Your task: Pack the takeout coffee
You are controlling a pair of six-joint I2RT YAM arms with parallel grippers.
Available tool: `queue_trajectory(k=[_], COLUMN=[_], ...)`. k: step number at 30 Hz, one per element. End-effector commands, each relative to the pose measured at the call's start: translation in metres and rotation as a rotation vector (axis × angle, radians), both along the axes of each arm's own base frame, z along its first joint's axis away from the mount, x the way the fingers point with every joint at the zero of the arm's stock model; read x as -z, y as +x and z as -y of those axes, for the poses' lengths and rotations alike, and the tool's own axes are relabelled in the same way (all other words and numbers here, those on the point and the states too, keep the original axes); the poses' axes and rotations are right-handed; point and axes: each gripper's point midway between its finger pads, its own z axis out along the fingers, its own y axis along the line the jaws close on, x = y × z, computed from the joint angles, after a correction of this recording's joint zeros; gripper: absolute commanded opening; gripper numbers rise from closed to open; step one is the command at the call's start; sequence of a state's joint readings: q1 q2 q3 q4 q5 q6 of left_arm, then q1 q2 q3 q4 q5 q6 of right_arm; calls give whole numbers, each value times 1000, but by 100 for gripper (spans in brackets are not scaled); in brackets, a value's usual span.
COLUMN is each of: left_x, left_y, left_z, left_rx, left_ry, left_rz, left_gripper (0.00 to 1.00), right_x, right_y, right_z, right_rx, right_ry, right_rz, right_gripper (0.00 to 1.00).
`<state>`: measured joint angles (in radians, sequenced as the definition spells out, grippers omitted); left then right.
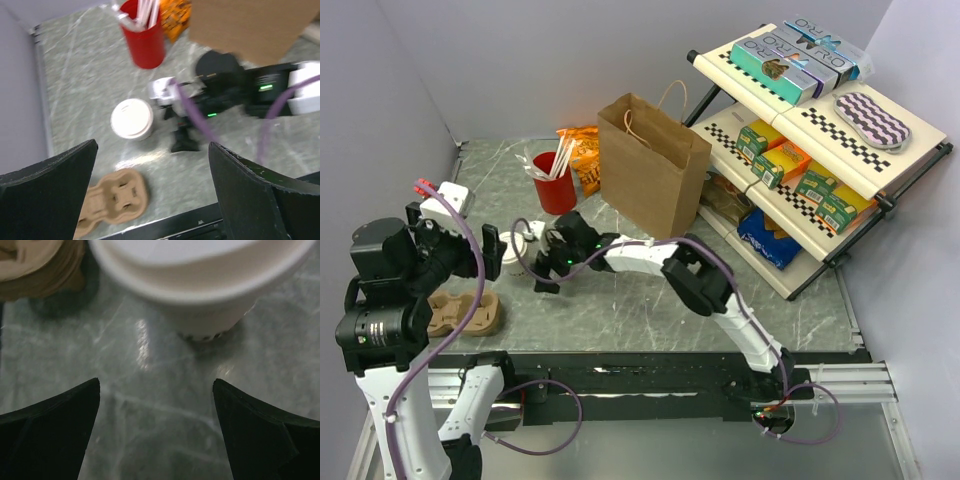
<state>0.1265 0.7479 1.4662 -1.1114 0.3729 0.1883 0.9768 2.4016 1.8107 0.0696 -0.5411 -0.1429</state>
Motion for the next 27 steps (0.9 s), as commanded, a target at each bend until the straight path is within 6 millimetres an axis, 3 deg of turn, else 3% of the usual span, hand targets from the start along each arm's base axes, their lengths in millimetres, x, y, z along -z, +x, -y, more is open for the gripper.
queue_trajectory(k=[1,2,3,4,6,7,9,10,12,13,14,15,17,21,23,27], left_x=[20,25,29,28,38,44,65,73,95,103,110,124,139,163,178,186], left_y=[5,4,6,5,1,0,0,-1,-3,-4,-3,-5,0,4,2,5], left_z=[-28,-29,-30,-28,-35,-38,-49,-58,-70,-76,-85,-88,-91,-99,-122,-164], left_rx=[-91,-77,-12,40,139,172,230,229,299,311,331,356,399,449,464,468], left_ry=[124,147,233,278,424,471,574,630,751,785,844,856,838,777,781,747], left_rz=[-84,-113,-125,-119,-169,-201,-275,-307,-365,-396,-437,-486,-537,-621,-706,-767], left_gripper=[99,100,99,99,99,100,99,99,99,99,98,96,91,87,84,77], right_x=[-104,-121,-113,-133,-123,-144,-142,-157,-157,-168,-173,-172,-180,-177,-177,-174], right_y=[-11,-16,-23,-28,-42,-45,-56,-62,-56,-54,-38,-35,-20,-18,-19,-15], right_z=[23,35,49,62,90,104,131,144,170,179,192,203,220,233,235,237], right_rx=[-61,-64,-67,-88,-103,-117,-138,-145,-98,-81,-35,-20,26,61,92,150], right_ry=[157,160,127,147,82,102,41,45,-13,-11,-15,-41,-43,-72,-66,-84], right_rz=[81,75,41,39,-16,-3,-30,-12,-2,21,31,18,22,18,0,-27], right_gripper=[100,100,100,100,100,100,100,100,100,100,100,100,99,98,98,98])
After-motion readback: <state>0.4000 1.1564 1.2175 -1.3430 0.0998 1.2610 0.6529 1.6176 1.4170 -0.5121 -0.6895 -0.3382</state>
